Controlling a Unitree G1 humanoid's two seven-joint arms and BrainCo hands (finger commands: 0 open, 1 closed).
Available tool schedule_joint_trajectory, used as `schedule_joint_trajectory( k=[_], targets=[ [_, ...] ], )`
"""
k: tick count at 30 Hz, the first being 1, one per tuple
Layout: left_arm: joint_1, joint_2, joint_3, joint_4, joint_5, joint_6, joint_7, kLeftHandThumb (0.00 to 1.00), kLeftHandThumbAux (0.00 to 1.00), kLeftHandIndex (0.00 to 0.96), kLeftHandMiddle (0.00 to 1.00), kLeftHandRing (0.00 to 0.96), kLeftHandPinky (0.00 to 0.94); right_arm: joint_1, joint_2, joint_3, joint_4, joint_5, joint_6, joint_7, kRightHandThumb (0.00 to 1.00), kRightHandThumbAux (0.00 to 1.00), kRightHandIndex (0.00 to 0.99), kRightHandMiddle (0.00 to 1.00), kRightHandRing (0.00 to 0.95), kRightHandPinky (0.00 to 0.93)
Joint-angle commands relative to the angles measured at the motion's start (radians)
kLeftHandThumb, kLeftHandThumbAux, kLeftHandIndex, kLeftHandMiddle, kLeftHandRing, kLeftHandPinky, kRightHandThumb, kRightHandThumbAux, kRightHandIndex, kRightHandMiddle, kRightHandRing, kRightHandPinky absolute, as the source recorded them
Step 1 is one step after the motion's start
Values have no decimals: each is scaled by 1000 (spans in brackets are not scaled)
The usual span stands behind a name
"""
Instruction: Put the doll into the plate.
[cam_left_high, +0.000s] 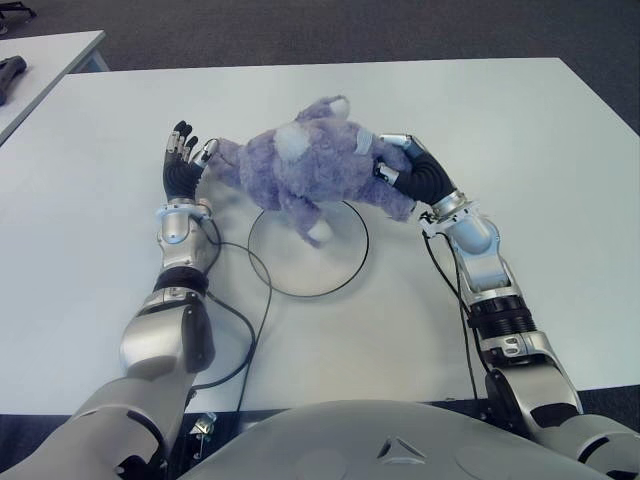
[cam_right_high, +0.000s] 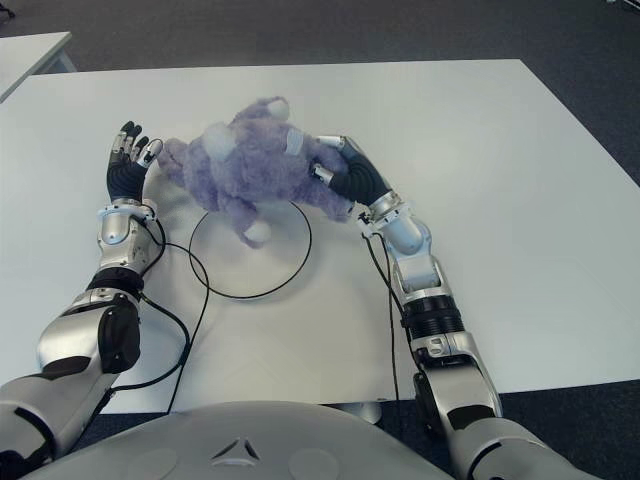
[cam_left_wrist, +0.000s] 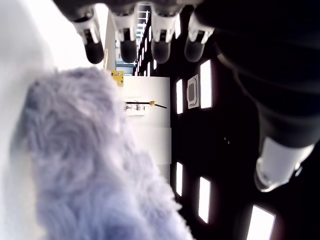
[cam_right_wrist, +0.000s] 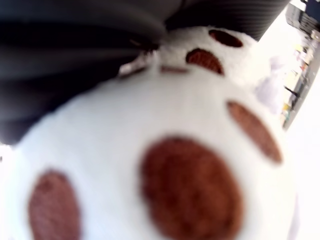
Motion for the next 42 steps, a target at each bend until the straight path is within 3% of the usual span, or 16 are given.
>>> schedule_joint_trajectory(
  k=[1,21,31,42],
  targets=[
    [286,-157,12,200,-10,6,38,0,632,25,57,48,69,52,-3,36,51,-36,-55,-16,712,711,441,872,878,880],
    [281,-163,15,200,-16,7,36,0,626,25,60,52,78,174,-56,115,29,-102,6,-1,719,708,441,881,888,900],
    [279,-168,18,200,-19,4,33,0,617,28,61,52,75,218,-78,153,94,-193,-75,-85,724,707,442,875,882,893],
    [275,-170,21,201,-22,10,32,0,630,19,57,46,66,243,-126,193,129,-199,-104,-57,719,707,440,884,883,873]
  ],
)
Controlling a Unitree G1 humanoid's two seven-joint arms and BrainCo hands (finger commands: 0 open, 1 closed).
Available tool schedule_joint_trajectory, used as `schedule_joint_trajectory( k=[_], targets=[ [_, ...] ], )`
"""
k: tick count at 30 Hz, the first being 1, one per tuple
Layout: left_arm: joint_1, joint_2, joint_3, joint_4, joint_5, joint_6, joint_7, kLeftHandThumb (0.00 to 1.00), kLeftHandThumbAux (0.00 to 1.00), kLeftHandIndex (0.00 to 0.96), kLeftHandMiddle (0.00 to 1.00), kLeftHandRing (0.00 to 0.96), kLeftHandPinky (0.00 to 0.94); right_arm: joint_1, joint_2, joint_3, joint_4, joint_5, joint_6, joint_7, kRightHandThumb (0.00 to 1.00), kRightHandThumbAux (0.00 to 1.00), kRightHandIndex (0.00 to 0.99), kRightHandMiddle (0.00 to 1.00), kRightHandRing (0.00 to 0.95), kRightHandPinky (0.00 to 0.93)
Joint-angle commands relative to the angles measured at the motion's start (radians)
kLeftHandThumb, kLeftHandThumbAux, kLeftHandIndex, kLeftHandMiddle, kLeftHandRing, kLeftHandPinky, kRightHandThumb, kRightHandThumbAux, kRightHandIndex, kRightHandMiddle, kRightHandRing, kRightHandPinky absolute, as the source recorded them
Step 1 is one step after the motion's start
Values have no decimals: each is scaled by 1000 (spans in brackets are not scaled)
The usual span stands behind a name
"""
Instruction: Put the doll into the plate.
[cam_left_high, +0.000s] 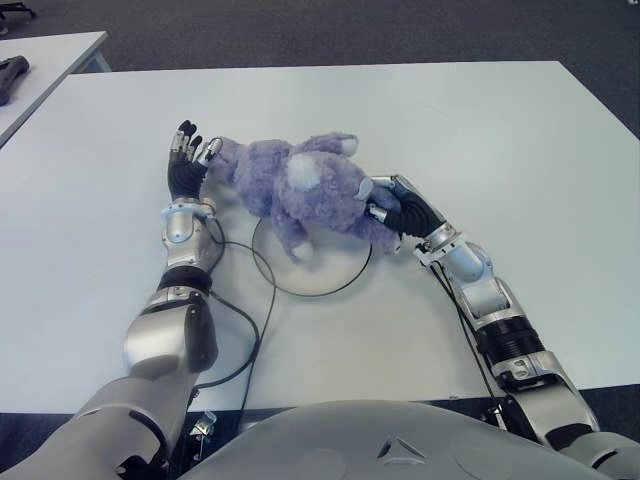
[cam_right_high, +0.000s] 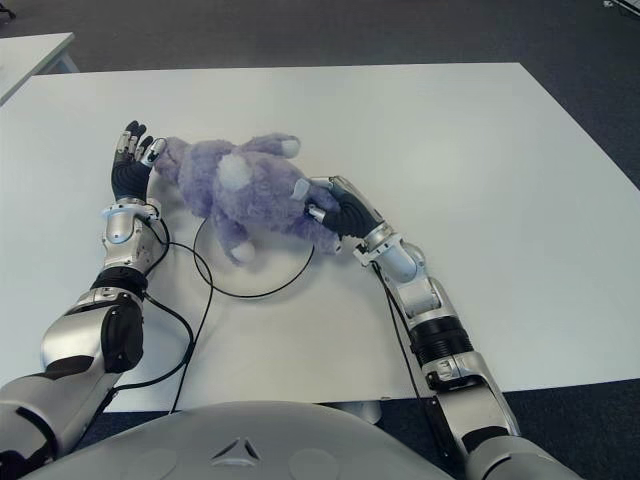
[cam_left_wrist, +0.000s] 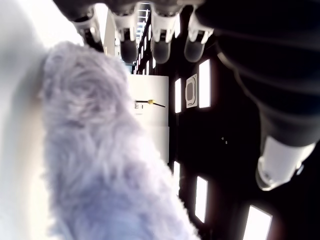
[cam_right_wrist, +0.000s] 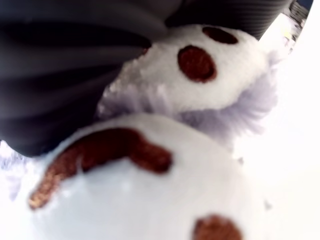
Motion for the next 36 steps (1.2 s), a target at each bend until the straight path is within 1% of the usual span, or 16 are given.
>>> schedule_joint_trajectory(
  k=[1,8,14,19,24,26,30,32,36],
  targets=[
    [280,-155,24,200,-22,12,28,0,631,18,56,46,66,138,-43,75,121,-45,-29,46,718,707,440,885,883,873],
    [282,-154,20,201,-17,11,28,0,631,11,51,39,56,140,-65,96,149,-81,-52,16,717,707,440,883,881,877],
    [282,-153,18,201,-15,10,30,0,627,13,50,41,68,125,-77,115,183,-116,-53,-15,718,707,441,878,879,871],
    [283,-152,13,201,-10,10,36,0,620,16,49,41,60,109,-96,137,202,-150,-40,-19,716,707,441,873,875,876],
    [283,-152,10,201,-7,11,41,0,619,16,50,42,63,97,-113,154,219,-168,-45,-26,716,708,441,871,875,881],
    [283,-152,10,201,-7,11,44,0,620,16,51,42,65,90,-123,165,225,-172,-42,-12,715,708,441,872,873,875],
    [282,-153,12,201,-11,13,43,0,628,20,55,44,67,70,-145,197,227,-167,2,65,716,709,441,865,865,860],
    [282,-153,15,201,-15,13,39,0,633,21,56,45,67,50,-158,220,242,-166,34,122,715,709,441,862,861,856],
    [281,-155,20,201,-21,15,32,0,640,21,56,45,70,17,-180,254,277,-179,49,182,716,708,442,848,845,838]
  ],
)
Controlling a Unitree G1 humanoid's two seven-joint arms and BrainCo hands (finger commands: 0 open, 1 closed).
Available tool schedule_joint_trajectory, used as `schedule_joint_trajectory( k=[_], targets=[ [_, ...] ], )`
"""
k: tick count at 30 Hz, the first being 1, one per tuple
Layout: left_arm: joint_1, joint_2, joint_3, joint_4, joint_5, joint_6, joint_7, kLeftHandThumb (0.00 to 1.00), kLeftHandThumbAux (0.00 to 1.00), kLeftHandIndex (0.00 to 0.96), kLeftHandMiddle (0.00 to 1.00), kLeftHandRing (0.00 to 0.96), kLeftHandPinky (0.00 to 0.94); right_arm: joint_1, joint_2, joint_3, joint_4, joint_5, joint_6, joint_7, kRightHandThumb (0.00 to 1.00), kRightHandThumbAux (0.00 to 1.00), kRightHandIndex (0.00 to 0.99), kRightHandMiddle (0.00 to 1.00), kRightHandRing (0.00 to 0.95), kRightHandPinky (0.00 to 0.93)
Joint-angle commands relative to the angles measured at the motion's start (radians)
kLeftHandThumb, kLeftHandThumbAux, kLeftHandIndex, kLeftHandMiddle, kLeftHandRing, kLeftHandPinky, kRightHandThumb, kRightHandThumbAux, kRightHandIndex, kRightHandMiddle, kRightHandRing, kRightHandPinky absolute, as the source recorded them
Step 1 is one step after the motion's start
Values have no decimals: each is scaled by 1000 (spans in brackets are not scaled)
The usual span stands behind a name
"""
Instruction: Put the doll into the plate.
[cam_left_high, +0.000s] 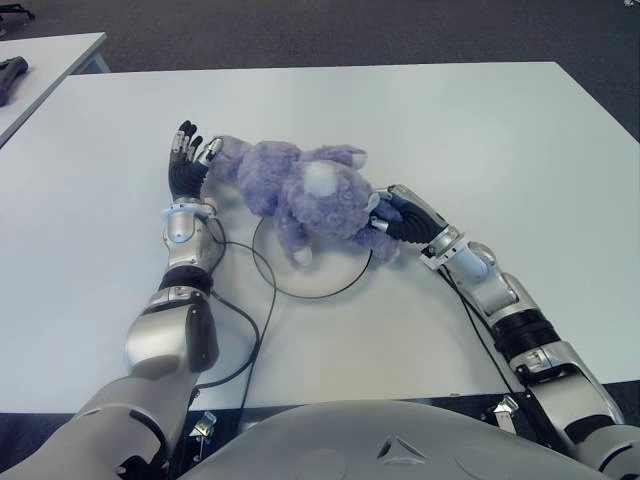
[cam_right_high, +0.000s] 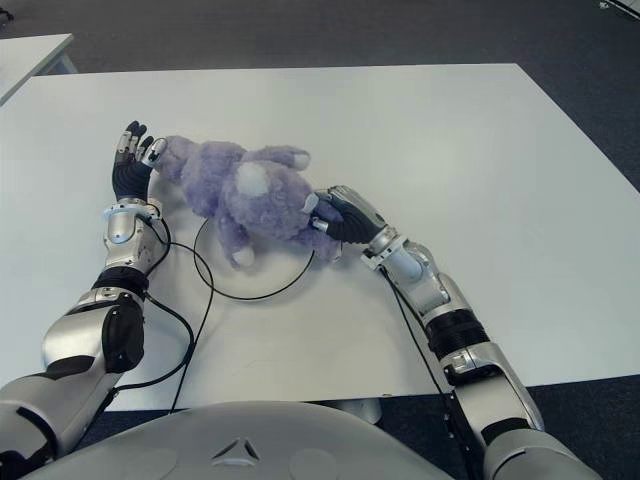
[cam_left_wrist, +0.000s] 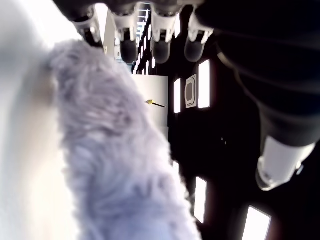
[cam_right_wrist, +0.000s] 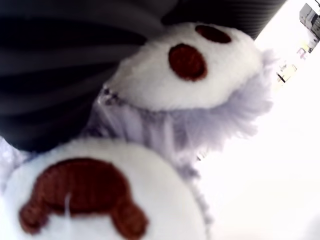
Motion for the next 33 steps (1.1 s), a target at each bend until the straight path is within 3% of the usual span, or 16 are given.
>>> schedule_joint_trajectory(
  k=[1,6,12,14,15,19,21,22,33],
  targets=[
    [281,-152,24,200,-23,16,19,0,641,20,56,45,70,64,-68,161,178,-127,101,234,715,708,442,847,844,835],
    [280,-152,27,200,-24,15,19,0,641,22,57,48,72,27,-98,210,197,-159,80,269,702,706,441,815,819,784],
    [279,-152,27,200,-22,14,21,0,643,19,60,51,73,0,-130,257,185,-223,74,228,681,715,427,743,751,736],
    [279,-152,26,200,-21,14,22,0,644,17,60,51,72,-7,-138,268,180,-240,65,206,678,718,424,709,713,695],
    [278,-152,25,200,-20,14,23,0,644,16,59,50,70,-10,-140,272,181,-245,62,196,676,720,421,657,656,619],
    [278,-152,23,201,-17,14,26,0,643,15,57,48,64,-16,-147,283,182,-260,59,163,674,722,418,576,580,534],
    [278,-152,21,201,-16,13,28,0,642,17,56,47,65,-19,-149,286,182,-267,58,150,228,572,378,510,531,509],
    [278,-152,21,201,-15,13,28,0,641,17,56,47,65,-20,-150,287,183,-269,58,145,177,553,375,505,527,508],
    [278,-154,17,199,-13,8,32,0,630,15,59,49,66,-27,-153,293,196,-306,37,43,169,589,349,439,464,454]
  ],
)
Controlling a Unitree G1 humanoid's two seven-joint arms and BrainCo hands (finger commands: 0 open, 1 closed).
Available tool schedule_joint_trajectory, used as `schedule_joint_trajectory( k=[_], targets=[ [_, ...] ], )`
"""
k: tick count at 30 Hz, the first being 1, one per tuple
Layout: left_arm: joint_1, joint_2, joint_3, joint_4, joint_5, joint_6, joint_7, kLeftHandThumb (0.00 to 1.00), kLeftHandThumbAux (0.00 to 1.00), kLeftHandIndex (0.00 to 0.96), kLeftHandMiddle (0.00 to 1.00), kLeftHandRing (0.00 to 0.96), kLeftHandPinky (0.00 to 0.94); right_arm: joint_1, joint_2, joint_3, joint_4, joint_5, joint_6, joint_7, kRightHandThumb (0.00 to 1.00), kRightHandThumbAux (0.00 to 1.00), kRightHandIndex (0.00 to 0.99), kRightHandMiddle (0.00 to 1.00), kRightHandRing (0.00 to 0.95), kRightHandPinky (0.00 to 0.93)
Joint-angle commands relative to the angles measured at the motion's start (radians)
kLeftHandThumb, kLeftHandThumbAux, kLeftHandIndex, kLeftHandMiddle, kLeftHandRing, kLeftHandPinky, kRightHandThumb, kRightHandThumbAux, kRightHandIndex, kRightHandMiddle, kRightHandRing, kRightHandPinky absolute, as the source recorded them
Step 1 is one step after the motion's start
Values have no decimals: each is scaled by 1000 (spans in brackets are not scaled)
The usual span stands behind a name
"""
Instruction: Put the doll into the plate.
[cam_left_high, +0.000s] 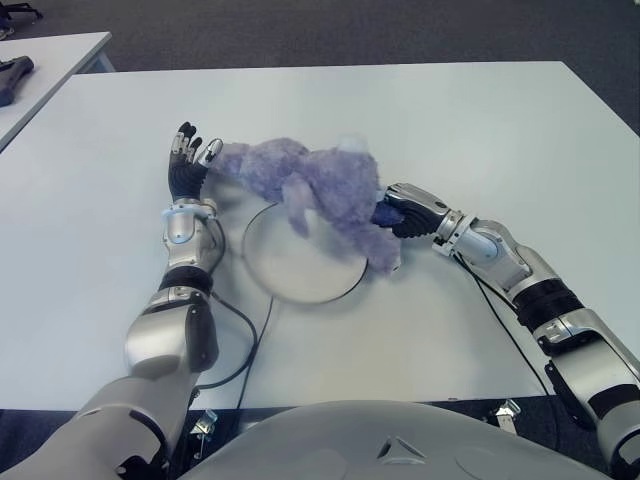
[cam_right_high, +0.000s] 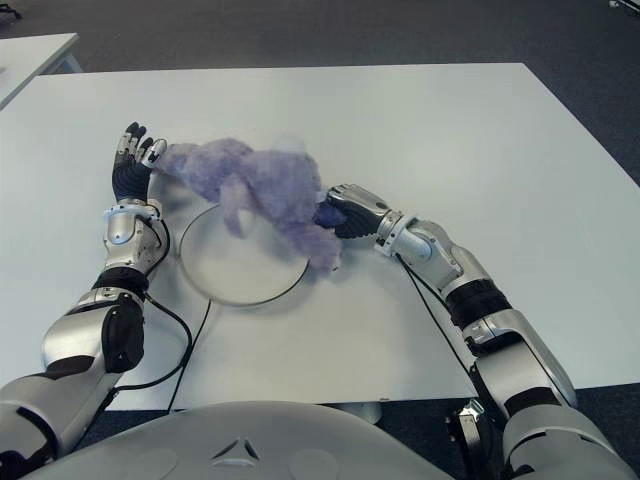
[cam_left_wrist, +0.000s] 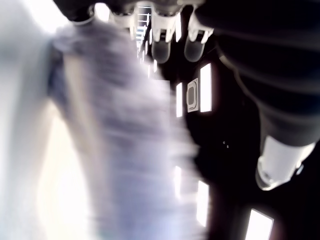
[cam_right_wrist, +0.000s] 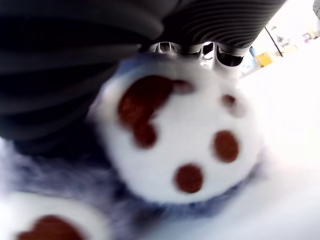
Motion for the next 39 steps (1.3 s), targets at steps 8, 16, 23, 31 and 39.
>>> schedule_joint_trajectory(
  k=[8,16,23,31,39],
  targets=[
    [278,-155,11,193,-9,11,36,0,626,12,53,44,57,122,-14,153,120,-205,29,10,179,572,287,358,386,359],
    [279,-155,11,193,-11,12,33,0,634,8,46,36,51,100,-3,171,157,-240,19,-69,171,539,197,207,225,232],
    [278,-157,15,193,-16,17,33,0,640,8,48,37,52,81,4,191,196,-258,11,-123,174,544,184,180,190,215],
    [280,-159,13,192,-14,10,35,0,654,8,50,42,61,67,15,209,242,-264,-3,-179,191,557,194,186,197,246],
    [281,-157,10,193,-10,10,35,0,656,11,49,41,65,52,27,222,284,-255,-5,-213,203,570,205,180,181,198]
  ],
)
